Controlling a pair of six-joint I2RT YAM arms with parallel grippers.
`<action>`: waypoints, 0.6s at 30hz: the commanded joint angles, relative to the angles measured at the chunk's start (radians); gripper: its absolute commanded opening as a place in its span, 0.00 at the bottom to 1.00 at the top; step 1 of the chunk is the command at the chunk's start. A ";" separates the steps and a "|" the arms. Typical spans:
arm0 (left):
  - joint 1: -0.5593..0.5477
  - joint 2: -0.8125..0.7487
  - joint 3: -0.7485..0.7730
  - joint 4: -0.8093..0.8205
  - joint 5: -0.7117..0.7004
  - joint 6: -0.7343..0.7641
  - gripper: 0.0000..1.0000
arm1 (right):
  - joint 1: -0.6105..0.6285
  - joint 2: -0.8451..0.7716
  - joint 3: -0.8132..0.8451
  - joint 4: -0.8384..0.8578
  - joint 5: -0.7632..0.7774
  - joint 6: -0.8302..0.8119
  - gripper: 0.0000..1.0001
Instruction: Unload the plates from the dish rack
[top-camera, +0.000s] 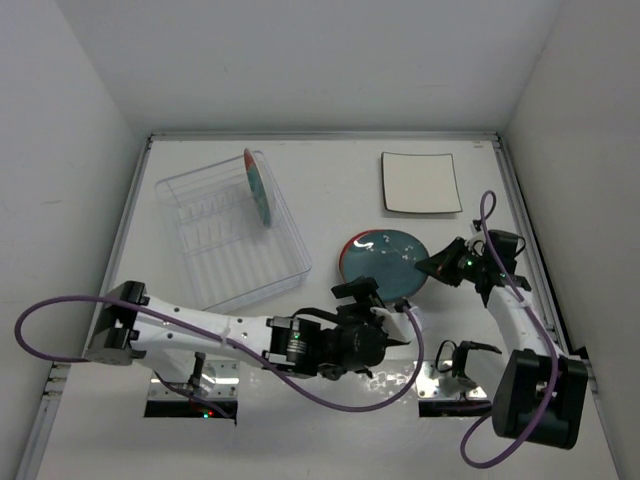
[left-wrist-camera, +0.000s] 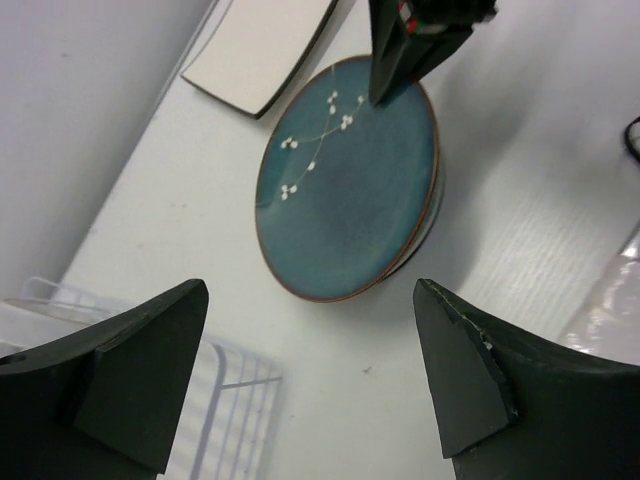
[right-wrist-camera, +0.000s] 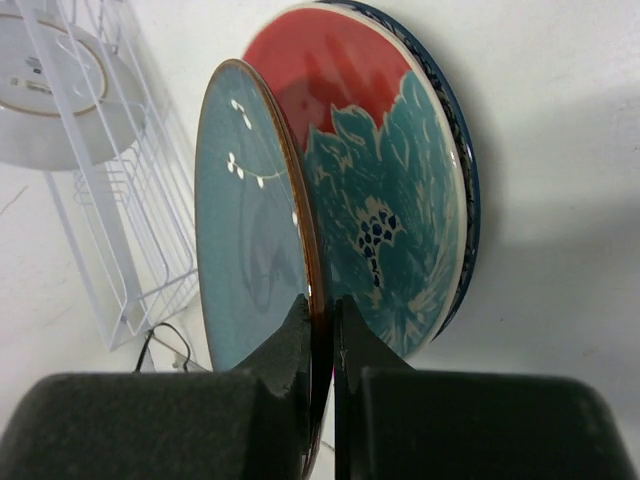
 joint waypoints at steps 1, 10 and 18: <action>-0.007 -0.046 -0.008 -0.007 0.114 -0.106 0.81 | -0.004 0.000 0.023 0.123 -0.117 0.026 0.00; 0.235 -0.082 0.159 -0.200 0.000 -0.529 0.90 | -0.001 0.083 0.002 0.140 -0.122 -0.036 0.01; 0.670 -0.168 0.227 -0.260 0.191 -0.698 0.94 | 0.006 0.107 0.026 0.010 -0.032 -0.146 0.15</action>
